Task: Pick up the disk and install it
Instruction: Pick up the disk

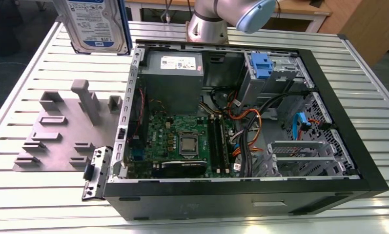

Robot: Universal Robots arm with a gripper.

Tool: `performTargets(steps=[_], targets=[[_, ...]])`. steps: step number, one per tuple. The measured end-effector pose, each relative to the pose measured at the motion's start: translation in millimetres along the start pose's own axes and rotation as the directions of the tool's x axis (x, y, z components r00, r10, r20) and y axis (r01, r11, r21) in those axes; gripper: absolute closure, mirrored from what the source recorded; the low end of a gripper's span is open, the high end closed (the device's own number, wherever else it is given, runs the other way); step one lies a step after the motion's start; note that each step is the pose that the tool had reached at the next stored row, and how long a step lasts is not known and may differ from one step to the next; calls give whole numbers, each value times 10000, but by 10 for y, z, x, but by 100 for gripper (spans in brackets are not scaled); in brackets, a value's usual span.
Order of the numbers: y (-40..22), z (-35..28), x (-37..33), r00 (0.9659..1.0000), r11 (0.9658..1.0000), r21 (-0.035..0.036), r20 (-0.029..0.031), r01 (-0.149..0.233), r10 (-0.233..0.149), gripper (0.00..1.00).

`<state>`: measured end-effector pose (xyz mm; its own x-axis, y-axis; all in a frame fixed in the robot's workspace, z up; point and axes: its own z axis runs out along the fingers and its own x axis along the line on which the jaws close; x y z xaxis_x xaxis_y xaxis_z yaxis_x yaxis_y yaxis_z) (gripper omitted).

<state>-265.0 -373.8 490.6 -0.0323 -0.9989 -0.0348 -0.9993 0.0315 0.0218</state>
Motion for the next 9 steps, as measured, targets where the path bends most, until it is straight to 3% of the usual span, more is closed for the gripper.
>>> performTargets(steps=[9], targets=[[-39, -1, -1, 10000, 10000, 0, 0, 0, 0, 65]])
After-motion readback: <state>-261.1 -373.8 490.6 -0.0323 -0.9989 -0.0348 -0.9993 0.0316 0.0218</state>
